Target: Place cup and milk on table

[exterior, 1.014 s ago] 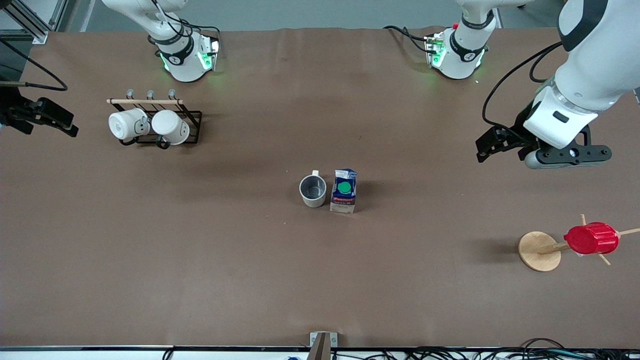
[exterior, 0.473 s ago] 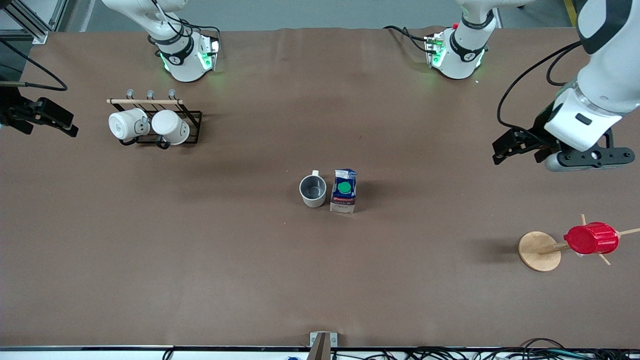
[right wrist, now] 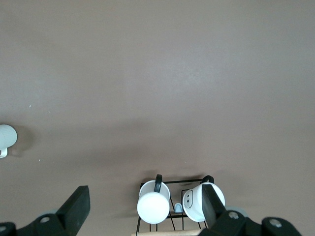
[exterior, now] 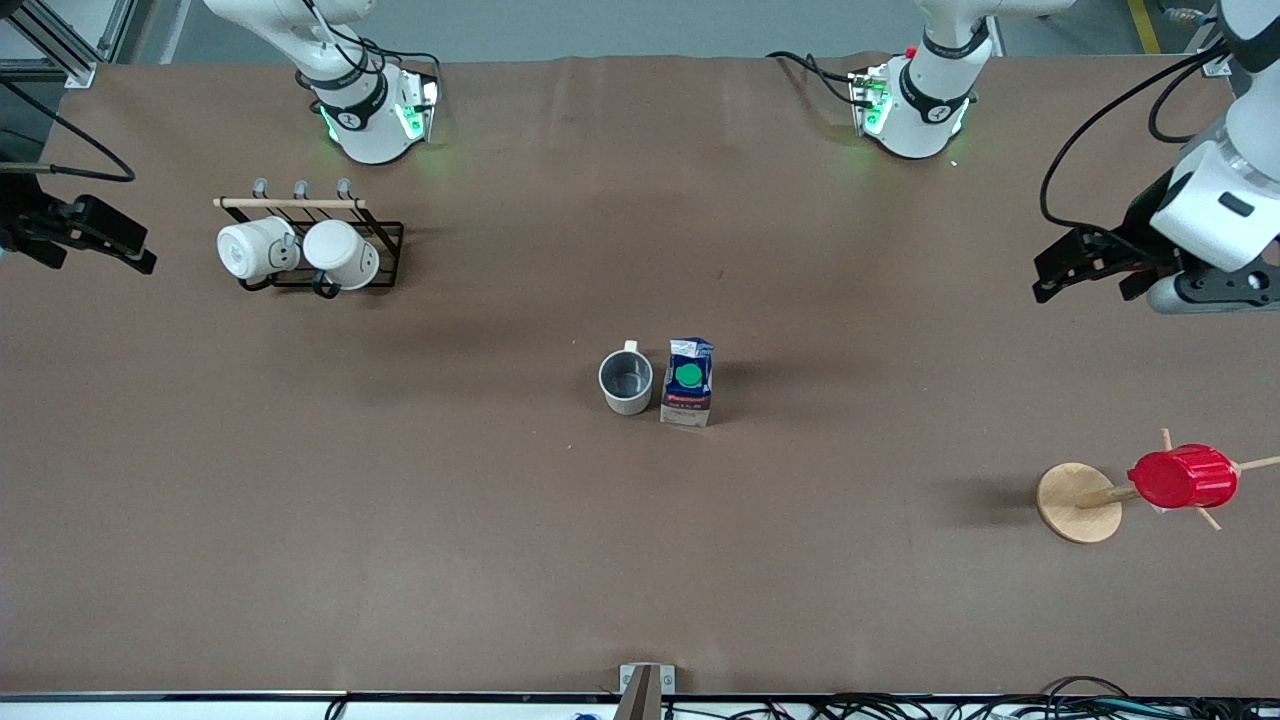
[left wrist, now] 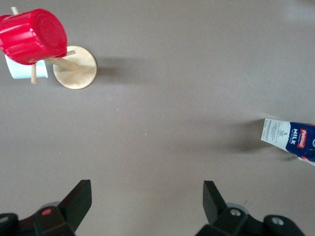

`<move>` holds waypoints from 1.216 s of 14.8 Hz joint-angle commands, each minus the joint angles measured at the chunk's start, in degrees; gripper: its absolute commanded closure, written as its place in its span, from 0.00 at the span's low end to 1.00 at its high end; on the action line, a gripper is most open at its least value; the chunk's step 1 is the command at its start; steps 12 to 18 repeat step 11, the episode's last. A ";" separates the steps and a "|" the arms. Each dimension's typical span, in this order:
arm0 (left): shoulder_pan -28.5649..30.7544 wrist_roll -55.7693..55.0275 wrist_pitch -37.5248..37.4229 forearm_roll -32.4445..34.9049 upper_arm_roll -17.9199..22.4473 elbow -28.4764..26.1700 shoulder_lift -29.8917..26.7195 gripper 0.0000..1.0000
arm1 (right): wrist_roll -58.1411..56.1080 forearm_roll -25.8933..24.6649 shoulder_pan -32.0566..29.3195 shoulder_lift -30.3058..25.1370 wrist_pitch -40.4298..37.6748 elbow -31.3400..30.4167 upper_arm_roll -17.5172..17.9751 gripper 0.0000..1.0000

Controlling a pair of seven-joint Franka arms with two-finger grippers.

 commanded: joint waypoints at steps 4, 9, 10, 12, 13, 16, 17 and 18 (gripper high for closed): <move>0.27 2.07 0.10 -0.27 0.17 -4.32 -3.84 0.01 | 0.16 1.18 -1.16 -0.86 0.02 -0.94 0.91 0.00; 1.41 1.46 0.62 1.13 -2.74 -4.50 -3.49 0.01 | 0.16 1.18 -1.16 -0.86 0.02 -0.94 0.91 0.00; 1.32 1.45 0.71 1.13 -2.74 -4.50 -3.40 0.01 | 0.16 1.18 -1.16 -0.86 0.02 -0.85 0.91 0.00; 1.32 1.45 0.71 1.13 -2.82 -4.41 -3.40 0.01 | 0.16 1.18 -1.16 -0.86 0.02 -0.85 0.91 0.00; 1.32 1.45 0.71 1.13 -2.82 -4.41 -3.40 0.01 | 0.16 1.18 -1.16 -0.86 0.02 -0.85 0.91 0.00; 1.32 1.45 0.71 1.13 -2.82 -4.41 -3.40 0.01 | 0.16 1.18 -1.16 -0.86 0.02 -0.85 0.91 0.00; 1.32 1.45 0.71 1.13 -2.82 -4.41 -3.40 0.01 | 0.16 1.18 -1.16 -0.86 0.02 -0.85 0.91 0.00; 1.32 1.45 0.71 1.13 -2.82 -4.41 -3.40 0.01 | 0.16 1.18 -1.16 -0.86 0.02 -0.85 0.91 0.00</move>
